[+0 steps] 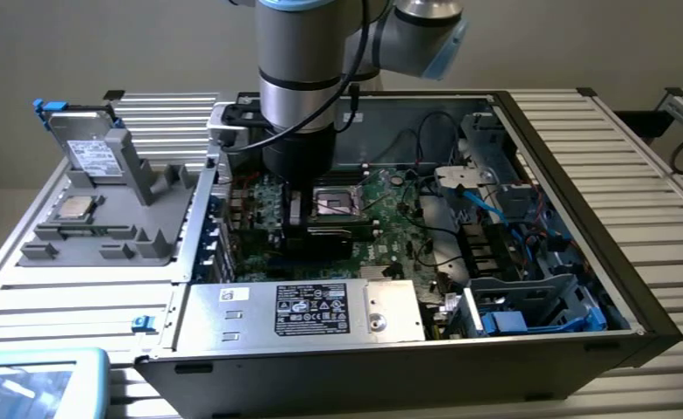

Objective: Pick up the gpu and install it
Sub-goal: 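Insert the gpu into the slot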

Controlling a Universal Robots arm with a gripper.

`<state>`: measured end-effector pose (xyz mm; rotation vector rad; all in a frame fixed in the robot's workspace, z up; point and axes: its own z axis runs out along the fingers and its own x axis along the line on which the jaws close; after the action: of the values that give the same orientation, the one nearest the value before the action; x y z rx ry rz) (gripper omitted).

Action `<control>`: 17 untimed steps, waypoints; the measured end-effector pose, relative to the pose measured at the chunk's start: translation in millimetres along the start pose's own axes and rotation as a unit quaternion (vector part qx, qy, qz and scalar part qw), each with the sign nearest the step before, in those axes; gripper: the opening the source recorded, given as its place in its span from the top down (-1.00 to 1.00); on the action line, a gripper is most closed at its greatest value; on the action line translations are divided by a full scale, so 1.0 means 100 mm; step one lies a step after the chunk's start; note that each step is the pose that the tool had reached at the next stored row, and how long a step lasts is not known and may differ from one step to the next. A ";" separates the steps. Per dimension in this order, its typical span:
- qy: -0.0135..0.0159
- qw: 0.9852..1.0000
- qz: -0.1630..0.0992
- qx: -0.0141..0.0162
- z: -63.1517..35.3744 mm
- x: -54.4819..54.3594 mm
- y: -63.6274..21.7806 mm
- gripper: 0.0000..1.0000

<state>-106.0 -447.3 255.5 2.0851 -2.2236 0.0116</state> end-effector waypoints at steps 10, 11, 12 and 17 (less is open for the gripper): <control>-0.001 1.000 -0.001 0.001 0.005 0.00 -0.007 0.46; -0.001 1.000 -0.001 0.001 0.005 0.00 -0.007 0.46; -0.001 1.000 -0.001 0.001 0.005 0.00 -0.007 0.46; -0.001 1.000 -0.001 0.001 0.005 0.00 -0.007 0.46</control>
<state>-105.4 -447.2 255.0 2.0876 -2.2236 0.0116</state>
